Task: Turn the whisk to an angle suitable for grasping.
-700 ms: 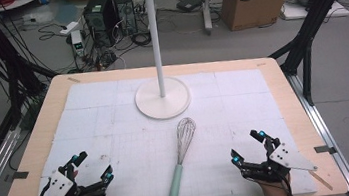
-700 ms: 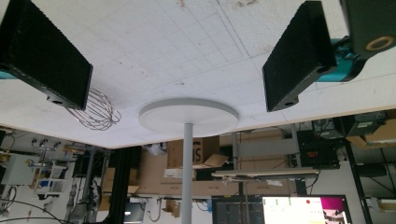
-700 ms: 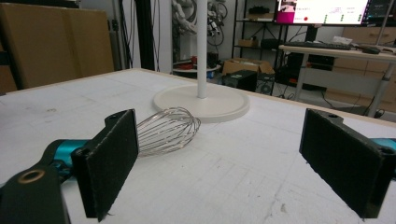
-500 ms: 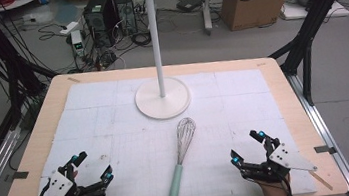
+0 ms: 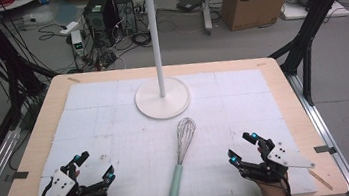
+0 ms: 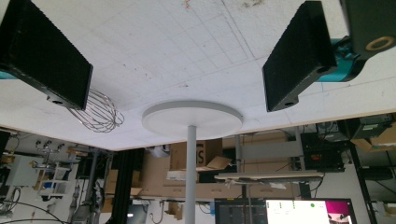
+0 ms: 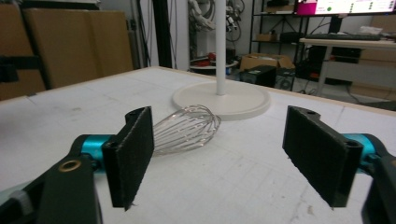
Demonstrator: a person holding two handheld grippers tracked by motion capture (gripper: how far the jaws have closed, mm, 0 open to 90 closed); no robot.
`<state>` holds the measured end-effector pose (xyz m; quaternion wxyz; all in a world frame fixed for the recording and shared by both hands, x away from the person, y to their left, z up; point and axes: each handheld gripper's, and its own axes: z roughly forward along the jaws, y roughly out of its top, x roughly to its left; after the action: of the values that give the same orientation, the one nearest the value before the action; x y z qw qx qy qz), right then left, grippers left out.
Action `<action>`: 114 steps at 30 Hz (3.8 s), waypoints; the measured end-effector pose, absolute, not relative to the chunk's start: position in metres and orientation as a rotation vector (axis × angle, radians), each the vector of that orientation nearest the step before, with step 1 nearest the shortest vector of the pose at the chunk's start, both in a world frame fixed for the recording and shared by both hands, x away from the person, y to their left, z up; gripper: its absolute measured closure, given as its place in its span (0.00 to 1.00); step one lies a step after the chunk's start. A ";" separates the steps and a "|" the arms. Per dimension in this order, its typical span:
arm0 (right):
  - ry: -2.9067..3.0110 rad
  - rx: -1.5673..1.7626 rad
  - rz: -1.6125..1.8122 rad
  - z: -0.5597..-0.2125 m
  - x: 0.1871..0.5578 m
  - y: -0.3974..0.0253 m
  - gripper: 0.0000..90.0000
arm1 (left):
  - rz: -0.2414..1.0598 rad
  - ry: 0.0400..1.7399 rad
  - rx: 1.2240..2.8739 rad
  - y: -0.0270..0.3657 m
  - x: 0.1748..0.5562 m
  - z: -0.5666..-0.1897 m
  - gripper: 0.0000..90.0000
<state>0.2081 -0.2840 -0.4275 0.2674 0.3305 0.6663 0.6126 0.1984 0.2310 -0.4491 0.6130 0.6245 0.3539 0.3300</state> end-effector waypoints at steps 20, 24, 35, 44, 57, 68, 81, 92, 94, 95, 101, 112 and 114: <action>2.083 0.742 1.644 -0.420 0.221 -0.257 0.74 | 0.752 0.831 1.439 0.232 0.199 -0.451 0.10; 2.195 0.636 1.620 -0.414 0.219 -0.243 0.82 | 0.749 0.832 1.441 0.232 0.200 -0.451 0.10; 2.350 0.447 1.590 -0.410 0.210 -0.209 0.99 | 0.746 0.835 1.438 0.232 0.199 -0.451 0.11; 2.573 0.300 1.572 -0.413 0.206 -0.181 0.99 | 0.741 0.836 1.437 0.233 0.200 -0.451 0.11; 2.763 0.164 1.489 -0.431 0.196 -0.151 0.99 | 0.737 0.833 1.439 0.231 0.200 -0.451 0.11; 2.859 0.127 1.414 -0.443 0.202 -0.137 0.99 | 0.737 0.835 1.435 0.232 0.201 -0.451 0.11; 2.884 0.156 1.426 -0.447 0.210 -0.134 0.99 | 0.738 0.838 1.433 0.232 0.201 -0.451 0.11; 2.901 0.145 1.407 -0.454 0.209 -0.126 0.99 | 0.736 0.841 1.428 0.232 0.201 -0.451 0.11; 2.905 0.142 1.399 -0.455 0.208 -0.125 0.99 | 0.735 0.840 1.428 0.232 0.201 -0.451 0.11; 2.907 0.134 1.400 -0.456 0.208 -0.124 0.99 | 0.735 0.840 1.428 0.232 0.201 -0.451 0.11; 2.910 0.131 1.397 -0.457 0.208 -0.120 0.99 | 0.738 0.838 1.430 0.233 0.201 -0.451 0.11; 2.917 0.092 1.381 -0.457 0.205 -0.117 0.99 | 0.735 0.841 1.426 0.232 0.201 -0.451 0.11; 2.917 0.087 1.380 -0.457 0.204 -0.117 0.99 | 0.736 0.841 1.427 0.232 0.201 -0.451 0.11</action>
<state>0.2037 -0.1166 -0.4571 -0.0433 0.0271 0.9028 0.4271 0.2009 0.2320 -0.4507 0.6167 0.6198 0.3653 0.3194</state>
